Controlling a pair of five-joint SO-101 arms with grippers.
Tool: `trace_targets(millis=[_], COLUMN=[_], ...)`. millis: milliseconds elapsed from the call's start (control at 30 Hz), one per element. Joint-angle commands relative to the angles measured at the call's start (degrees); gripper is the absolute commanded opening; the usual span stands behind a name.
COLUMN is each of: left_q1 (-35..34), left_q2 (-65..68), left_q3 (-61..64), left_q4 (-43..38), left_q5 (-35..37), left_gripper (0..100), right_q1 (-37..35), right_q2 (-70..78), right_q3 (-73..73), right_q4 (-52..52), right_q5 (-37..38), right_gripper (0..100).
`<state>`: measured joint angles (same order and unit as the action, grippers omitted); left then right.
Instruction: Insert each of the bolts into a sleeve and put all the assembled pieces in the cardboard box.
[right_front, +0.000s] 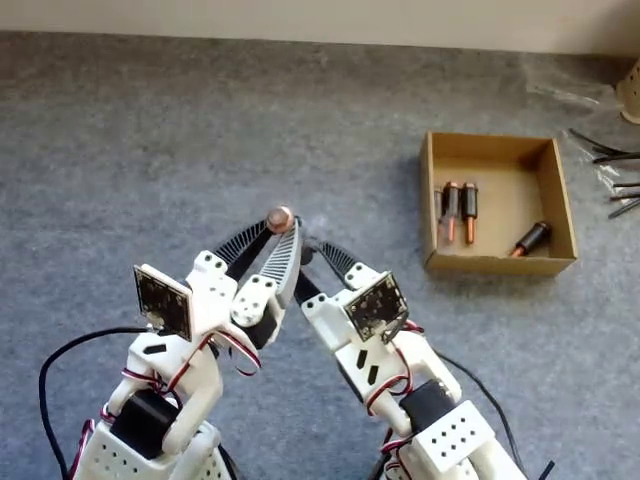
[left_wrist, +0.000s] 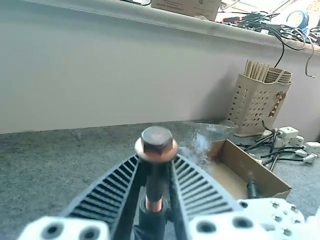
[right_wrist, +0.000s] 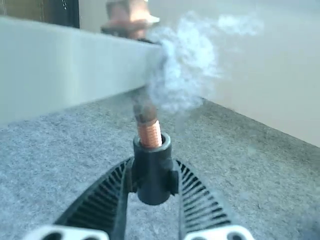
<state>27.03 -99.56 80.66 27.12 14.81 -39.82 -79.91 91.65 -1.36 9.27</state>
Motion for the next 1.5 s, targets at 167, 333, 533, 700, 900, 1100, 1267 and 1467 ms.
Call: trace_targets(millis=[167,333,533,700,900,1100,1267,1467], left_q1=[-1.9,-1.9,-2.0,-2.6,-5.6,-7.8,-9.6,-11.2], left_q2=[0.0,0.0,0.0,0.0,-0.1,-0.7,-0.7,-0.2], left_q3=[-0.1,-0.1,0.0,0.0,-0.1,-0.6,-0.6,0.0], left_q4=[1.7,1.8,1.8,1.8,1.5,1.5,1.5,1.5], left_q5=[-1.2,-1.2,-1.3,-3.1,-4.7,-4.7,-4.7,-4.7], left_gripper=[8,13,18,19,19,19,19,11], right_q1=[1.0,1.0,1.0,1.0,1.1,6.9,12.0,19.2], right_q2=[-0.7,-0.7,-0.7,-0.7,-0.7,-0.7,-0.7,-0.7], right_q3=[-2.1,-2.0,-2.0,-2.0,-1.8,-1.9,-1.8,-4.8], right_q4=[-2.0,-2.0,-2.0,-2.0,-2.0,-2.0,-2.0,9.8], right_q5=[0.4,0.4,0.4,0.4,0.4,0.2,0.0,-5.4], right_gripper=[0.5,0.5,0.5,0.5,0.5,0.5,0.5,0.5])
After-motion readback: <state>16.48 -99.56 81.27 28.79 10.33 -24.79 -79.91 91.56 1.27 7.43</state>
